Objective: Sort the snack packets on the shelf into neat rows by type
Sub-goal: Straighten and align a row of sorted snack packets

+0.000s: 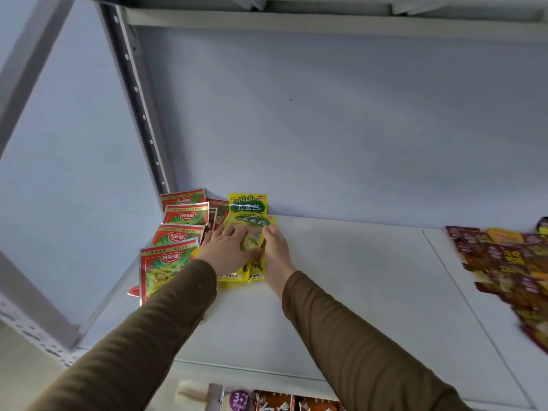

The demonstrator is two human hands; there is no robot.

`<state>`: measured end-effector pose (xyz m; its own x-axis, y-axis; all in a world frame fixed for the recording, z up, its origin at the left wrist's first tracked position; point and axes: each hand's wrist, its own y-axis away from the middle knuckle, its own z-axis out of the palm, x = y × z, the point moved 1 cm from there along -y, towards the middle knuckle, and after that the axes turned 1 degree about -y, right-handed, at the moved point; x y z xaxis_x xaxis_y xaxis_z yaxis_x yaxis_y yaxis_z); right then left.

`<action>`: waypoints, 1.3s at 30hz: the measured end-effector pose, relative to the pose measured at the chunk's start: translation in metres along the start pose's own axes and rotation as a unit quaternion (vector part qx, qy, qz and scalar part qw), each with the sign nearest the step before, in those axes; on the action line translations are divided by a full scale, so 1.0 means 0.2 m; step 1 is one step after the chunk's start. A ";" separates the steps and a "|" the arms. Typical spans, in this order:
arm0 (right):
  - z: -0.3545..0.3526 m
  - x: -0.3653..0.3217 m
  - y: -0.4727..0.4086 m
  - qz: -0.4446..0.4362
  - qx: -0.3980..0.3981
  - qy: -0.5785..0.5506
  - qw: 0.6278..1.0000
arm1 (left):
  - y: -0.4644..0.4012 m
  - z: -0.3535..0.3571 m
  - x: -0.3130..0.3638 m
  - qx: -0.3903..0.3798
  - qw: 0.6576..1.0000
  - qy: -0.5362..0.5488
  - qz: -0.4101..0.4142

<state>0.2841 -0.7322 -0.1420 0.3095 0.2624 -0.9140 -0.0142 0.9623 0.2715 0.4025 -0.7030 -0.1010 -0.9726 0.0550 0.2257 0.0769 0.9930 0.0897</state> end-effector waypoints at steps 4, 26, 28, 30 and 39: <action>-0.09 -0.10 0.08 -0.055 0.013 0.070 0.996 | -0.02 -0.05 0.03 0.036 0.999 0.007 -0.004; -1.75 -0.75 0.62 -0.231 0.074 0.681 0.691 | 0.05 0.27 1.62 0.012 0.989 -0.016 0.145; -1.91 -0.80 0.65 -0.230 0.073 0.702 0.670 | 0.07 0.32 1.78 0.011 0.988 -0.012 0.154; -2.03 -0.84 0.67 -0.230 0.076 0.714 0.657 | 0.08 0.35 1.90 0.005 0.987 -0.009 0.159; -2.40 -0.97 0.71 -0.221 0.094 0.731 0.639 | 0.03 0.44 2.28 0.014 0.981 0.003 0.194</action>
<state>-0.2348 -0.6132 -0.0709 -0.9769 -0.1131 -0.1813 -0.0752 0.9761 -0.2039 -0.0609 -0.6634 -0.0835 -0.8696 0.4293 0.2439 0.4356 0.8996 -0.0305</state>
